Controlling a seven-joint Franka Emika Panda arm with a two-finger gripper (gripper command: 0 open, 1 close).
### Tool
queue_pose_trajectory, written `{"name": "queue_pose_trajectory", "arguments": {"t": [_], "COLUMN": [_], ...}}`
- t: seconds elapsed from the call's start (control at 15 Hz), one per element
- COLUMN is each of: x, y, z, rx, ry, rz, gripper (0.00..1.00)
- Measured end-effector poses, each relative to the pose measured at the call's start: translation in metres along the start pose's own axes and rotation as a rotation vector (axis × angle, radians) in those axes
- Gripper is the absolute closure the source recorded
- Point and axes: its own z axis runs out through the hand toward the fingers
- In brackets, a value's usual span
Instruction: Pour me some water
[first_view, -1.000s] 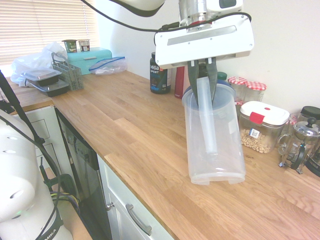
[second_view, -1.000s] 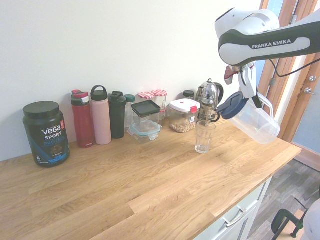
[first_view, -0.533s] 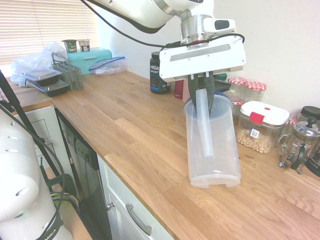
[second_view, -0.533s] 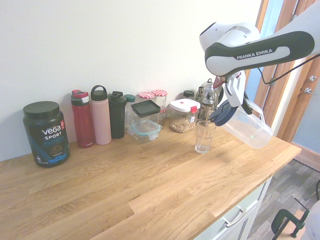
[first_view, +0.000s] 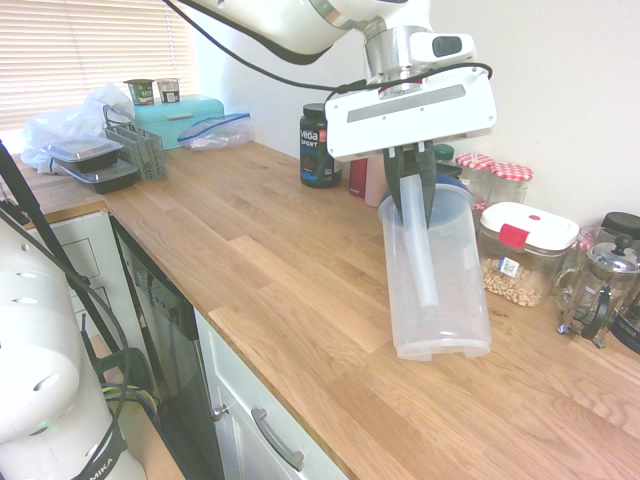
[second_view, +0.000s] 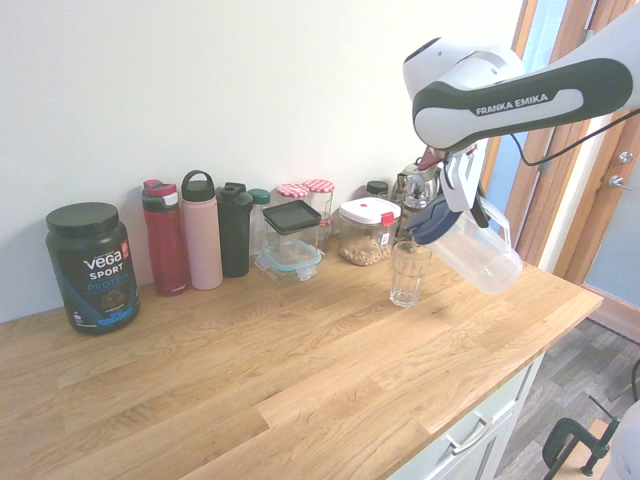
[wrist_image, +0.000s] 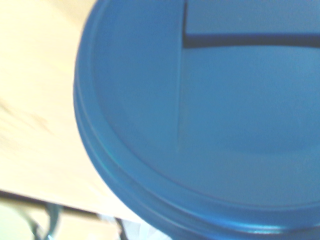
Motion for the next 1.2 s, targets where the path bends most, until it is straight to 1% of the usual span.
{"name": "queue_pose_trajectory", "arguments": {"t": [0.2,0.4,0.53,0.67,0.8,0.87,0.93,1.07,1.2], "x": [-0.040,-0.081,-0.098,-0.117,-0.141,-0.153,-0.166,-0.186,-0.189], "y": [0.036,0.067,0.071,0.066,0.055,0.048,0.036,-0.001,-0.046], "z": [0.001,0.004,0.006,0.004,-0.004,-0.010,-0.021,-0.048,-0.071], "rx": [0.142,0.285,0.392,0.484,0.547,0.581,0.609,0.656,0.691], "ry": [0.029,0.089,0.127,0.165,0.204,0.209,0.191,0.131,0.124], "rz": [-0.070,-0.135,-0.125,-0.129,-0.147,-0.140,-0.105,0.003,0.127], "gripper": [1.00,1.00,1.00,1.00,1.00,1.00,1.00,1.00,1.00]}}
